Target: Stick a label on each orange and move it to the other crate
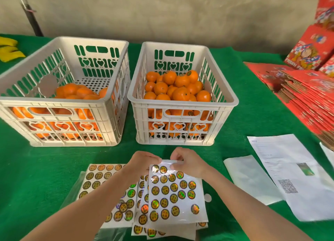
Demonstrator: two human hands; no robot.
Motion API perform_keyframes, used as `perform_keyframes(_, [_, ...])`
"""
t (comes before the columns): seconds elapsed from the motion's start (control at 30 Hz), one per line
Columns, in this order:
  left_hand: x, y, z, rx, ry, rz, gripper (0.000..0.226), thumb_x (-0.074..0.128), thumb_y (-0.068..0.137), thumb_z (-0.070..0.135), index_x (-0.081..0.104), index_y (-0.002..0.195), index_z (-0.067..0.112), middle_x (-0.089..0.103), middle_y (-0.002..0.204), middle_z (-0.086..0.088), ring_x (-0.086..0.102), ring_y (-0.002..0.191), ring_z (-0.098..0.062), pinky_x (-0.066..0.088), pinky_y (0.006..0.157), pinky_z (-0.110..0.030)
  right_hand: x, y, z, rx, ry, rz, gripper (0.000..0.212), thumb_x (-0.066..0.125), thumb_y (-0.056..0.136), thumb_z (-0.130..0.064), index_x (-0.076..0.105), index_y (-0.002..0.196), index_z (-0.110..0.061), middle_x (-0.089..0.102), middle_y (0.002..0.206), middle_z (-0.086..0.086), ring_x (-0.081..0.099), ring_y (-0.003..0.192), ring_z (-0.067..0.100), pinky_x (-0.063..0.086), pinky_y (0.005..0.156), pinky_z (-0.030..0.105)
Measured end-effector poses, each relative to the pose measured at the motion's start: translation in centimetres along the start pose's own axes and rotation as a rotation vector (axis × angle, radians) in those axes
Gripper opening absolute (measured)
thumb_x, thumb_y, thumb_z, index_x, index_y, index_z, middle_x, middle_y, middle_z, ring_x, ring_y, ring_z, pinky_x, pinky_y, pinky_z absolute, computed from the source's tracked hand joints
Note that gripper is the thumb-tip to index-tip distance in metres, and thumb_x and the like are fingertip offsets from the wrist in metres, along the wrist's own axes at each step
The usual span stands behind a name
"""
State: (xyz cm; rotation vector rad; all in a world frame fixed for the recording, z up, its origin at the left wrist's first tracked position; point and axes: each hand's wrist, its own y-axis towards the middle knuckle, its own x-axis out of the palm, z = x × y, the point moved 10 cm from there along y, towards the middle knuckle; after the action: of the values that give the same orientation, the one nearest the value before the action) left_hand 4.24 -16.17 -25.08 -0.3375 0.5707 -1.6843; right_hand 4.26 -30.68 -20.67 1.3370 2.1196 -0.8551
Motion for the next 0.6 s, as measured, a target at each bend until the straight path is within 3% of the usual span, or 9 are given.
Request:
perform_keyframes(0.07, [0.1, -0.2, -0.1, -0.013, -0.085, 0.002, 0.010, 0.071, 0.079, 0.002, 0.076, 0.075, 0.009, 0.074, 0.080, -0.013, 0.070, 0.075, -0.025, 0.057, 0.070, -0.031, -0.6, -0.7, -0.5, -0.074, -0.008, 0.113, 0.025, 0.068, 0.085, -0.016, 0.058, 0.108, -0.018, 0.055, 0.104, -0.006, 0.050, 0.099, 0.009, 0.037, 0.082, 0.010])
perform_keyframes(0.17, [0.6, -0.2, 0.3, 0.011, -0.073, -0.024, 0.015, 0.067, 0.081, 0.000, 0.074, 0.074, 0.011, 0.073, 0.074, -0.008, 0.069, 0.068, -0.020, 0.056, 0.064, -0.028, -1.0, -1.8, -2.4, -0.233, -0.093, 0.270, 0.022, 0.069, 0.084, -0.013, 0.068, 0.106, -0.010, 0.059, 0.108, 0.003, 0.050, 0.106, 0.017, 0.033, 0.095, 0.020])
perform_keyframes(0.23, [0.4, -0.1, 0.8, 0.043, -0.037, 0.011, 0.017, 0.069, 0.079, 0.000, 0.075, 0.071, 0.014, 0.074, 0.073, -0.006, 0.069, 0.073, -0.021, 0.055, 0.068, -0.029, -1.2, -2.6, -3.4, -0.308, -0.097, 0.346, 0.017, 0.071, 0.080, -0.007, 0.072, 0.097, -0.005, 0.061, 0.104, 0.012, 0.054, 0.103, 0.024, 0.037, 0.093, 0.026])
perform_keyframes(0.3, [0.3, 0.0, 1.0, 0.052, -0.024, 0.041, 0.019, 0.071, 0.079, 0.001, 0.075, 0.067, 0.016, 0.072, 0.068, -0.004, 0.066, 0.070, -0.019, 0.052, 0.061, -0.025, -1.2, -3.1, -4.0, -0.354, -0.103, 0.394, 0.014, 0.072, 0.076, -0.004, 0.074, 0.090, -0.005, 0.062, 0.101, 0.015, 0.056, 0.099, 0.026, 0.040, 0.089, 0.028])
perform_keyframes(0.47, [1.1, 0.2, 1.6, 0.111, 0.017, -0.004, 0.019, 0.069, 0.080, 0.001, 0.074, 0.069, 0.016, 0.069, 0.063, 0.002, 0.061, 0.067, -0.014, 0.045, 0.064, -0.025, -0.7, -2.9, -4.2, -0.321, -0.096, 0.372, 0.003, 0.068, 0.079, -0.002, 0.070, 0.080, -0.001, 0.062, 0.099, 0.015, 0.055, 0.101, 0.028, 0.041, 0.090, 0.030])
perform_keyframes(0.6, [0.9, 0.4, 1.9, 0.202, 0.179, 0.018, 0.015, 0.068, 0.083, 0.007, 0.071, 0.075, 0.019, 0.070, 0.078, 0.000, 0.062, 0.078, -0.014, 0.045, 0.068, -0.020, -1.8, -2.9, -3.3, -0.222, 0.127, 0.377, 0.008, 0.064, 0.079, 0.004, 0.068, 0.075, -0.003, 0.064, 0.095, 0.008, 0.059, 0.098, 0.020, 0.042, 0.089, 0.022])
